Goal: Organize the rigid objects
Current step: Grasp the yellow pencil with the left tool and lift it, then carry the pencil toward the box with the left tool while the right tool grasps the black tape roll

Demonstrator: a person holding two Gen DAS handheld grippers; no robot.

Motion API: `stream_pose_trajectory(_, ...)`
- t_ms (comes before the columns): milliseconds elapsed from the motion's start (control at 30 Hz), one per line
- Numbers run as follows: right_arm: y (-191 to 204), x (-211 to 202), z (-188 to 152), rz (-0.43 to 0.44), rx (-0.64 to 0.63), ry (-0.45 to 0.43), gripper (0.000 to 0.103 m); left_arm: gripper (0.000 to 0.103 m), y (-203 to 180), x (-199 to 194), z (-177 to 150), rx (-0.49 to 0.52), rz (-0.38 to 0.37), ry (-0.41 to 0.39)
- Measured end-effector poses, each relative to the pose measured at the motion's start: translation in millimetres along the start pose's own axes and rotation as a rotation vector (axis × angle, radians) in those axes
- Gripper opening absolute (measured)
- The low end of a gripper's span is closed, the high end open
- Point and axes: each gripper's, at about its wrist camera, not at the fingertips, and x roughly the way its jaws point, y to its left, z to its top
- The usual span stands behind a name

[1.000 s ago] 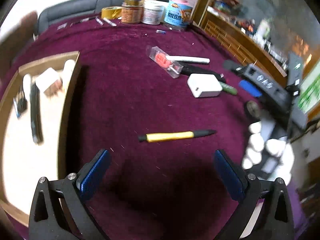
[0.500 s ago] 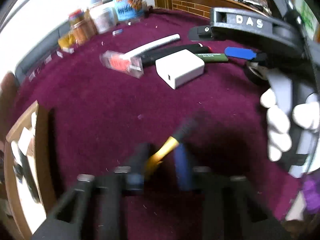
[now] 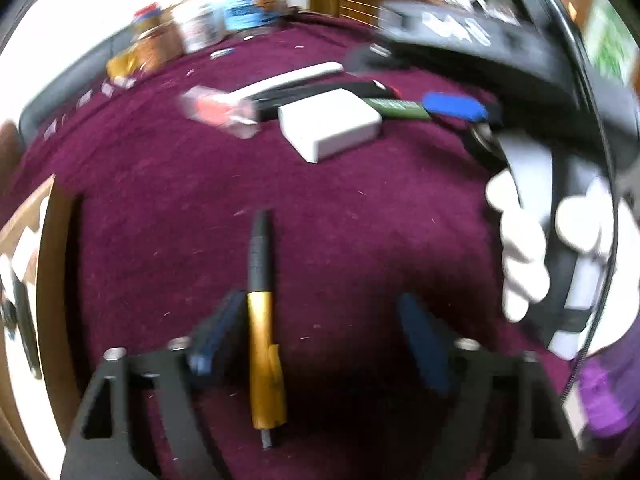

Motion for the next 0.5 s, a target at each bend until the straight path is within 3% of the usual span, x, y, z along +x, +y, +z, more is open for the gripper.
stream_pose_trajectory(67, 0.4, 0.2, -0.1, -0.001, 0.0, 0.001, 0.092, 0.078, 3.2, -1.6, -2.2, -0.022, -0.014, -0.018)
stream_pose_trajectory(133, 0.6, 0.4, -0.4, -0.004, 0.0, 0.0, 0.093, 0.059, 10.2, -6.1, -3.5, -0.051, -0.005, -0.03)
stream_pose_trajectory(167, 0.8, 0.5, -0.5, -0.006, -0.001, 0.0, 0.093, 0.041, 14.4, -9.3, -4.9, -0.064, 0.006, -0.035)
stream_pose_trajectory(200, 0.9, 0.7, -0.6, -0.008, -0.002, -0.001, 0.093, 0.015, 20.8, -13.3, -6.2, -0.083, 0.014, -0.035)
stream_pose_trajectory(233, 1.7, 1.0, -0.7, -0.012, -0.005, -0.001, 0.093, 0.007, 26.0, -14.0, -7.2, -0.098, 0.02, -0.031)
stream_pose_trajectory(333, 4.0, 1.8, -1.2, -0.027, -0.018, -0.002, 0.093, 0.007, 55.5, -25.3, -17.1, -0.198, 0.023, -0.047)
stream_pose_trajectory(500, 6.0, 2.8, -2.0, -0.044, -0.03, -0.002, 0.093, 0.007, 85.6, -61.4, -35.8, -0.305, -0.059, -0.142)
